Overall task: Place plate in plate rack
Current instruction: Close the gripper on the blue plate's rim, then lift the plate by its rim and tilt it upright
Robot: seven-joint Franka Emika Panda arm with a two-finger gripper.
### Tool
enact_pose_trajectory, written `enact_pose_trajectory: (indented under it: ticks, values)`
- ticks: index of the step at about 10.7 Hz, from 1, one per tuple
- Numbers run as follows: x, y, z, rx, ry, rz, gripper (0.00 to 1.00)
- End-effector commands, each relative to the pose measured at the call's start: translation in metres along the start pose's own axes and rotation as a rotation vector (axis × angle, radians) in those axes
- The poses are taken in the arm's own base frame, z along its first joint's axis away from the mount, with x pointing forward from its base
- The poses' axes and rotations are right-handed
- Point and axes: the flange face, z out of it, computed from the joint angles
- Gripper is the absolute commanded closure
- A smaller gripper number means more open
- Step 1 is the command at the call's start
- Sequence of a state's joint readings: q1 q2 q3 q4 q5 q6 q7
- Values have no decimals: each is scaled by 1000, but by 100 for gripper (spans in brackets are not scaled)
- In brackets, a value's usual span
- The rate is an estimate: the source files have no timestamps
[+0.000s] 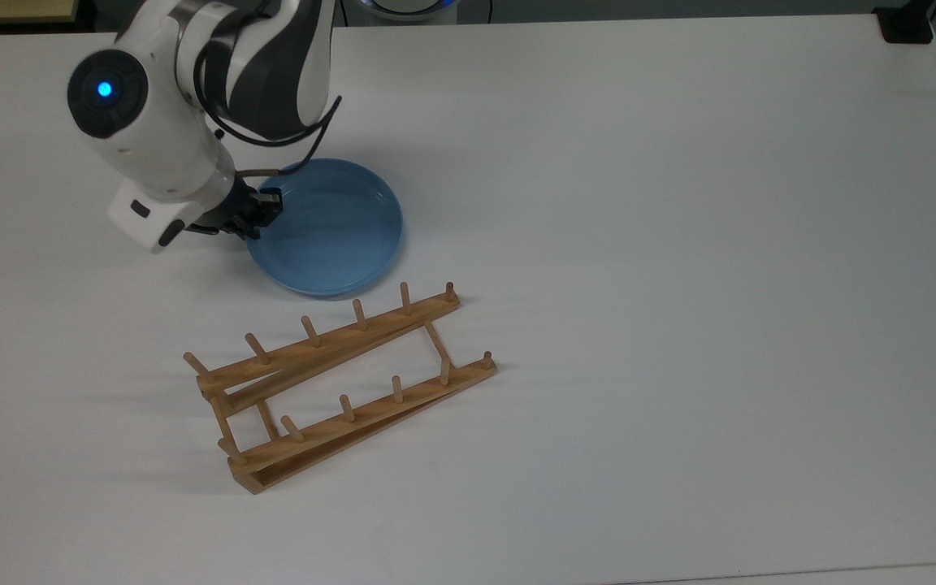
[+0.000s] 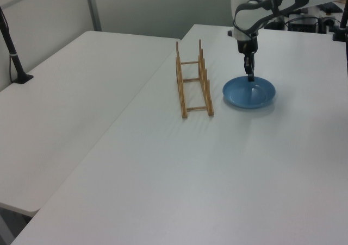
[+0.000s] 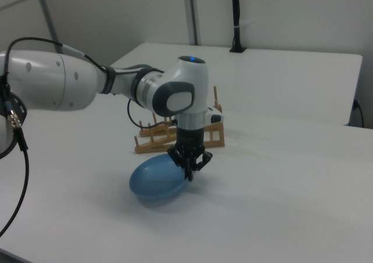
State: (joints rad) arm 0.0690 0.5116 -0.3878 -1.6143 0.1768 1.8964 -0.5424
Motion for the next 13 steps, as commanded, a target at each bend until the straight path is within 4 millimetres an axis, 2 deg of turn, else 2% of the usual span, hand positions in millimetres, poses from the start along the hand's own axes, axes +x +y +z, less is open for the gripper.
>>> enact_pose_trajectory:
  ticks: [1, 2, 3, 4, 5, 6, 8, 9, 11, 13]
  values:
    - [-35, 4, -89, 11, 63, -72, 100]
    - [-48, 8, -128, -21, 108, -66, 100]
    - [-52, 3, -146, -83, 111, -81, 100]
    - [-55, 3, -173, -167, 128, -55, 100]
    - [-52, 0, -209, -243, 188, -10, 100]
    - [-47, -8, -229, -282, 252, 43, 100]
    - [-29, -36, -253, -418, 361, 169, 100]
    - [-22, -57, -268, -489, 415, 238, 100]
    - [-3, -95, -271, -606, 472, 276, 100]
    - [22, -121, -269, -686, 614, 327, 100]
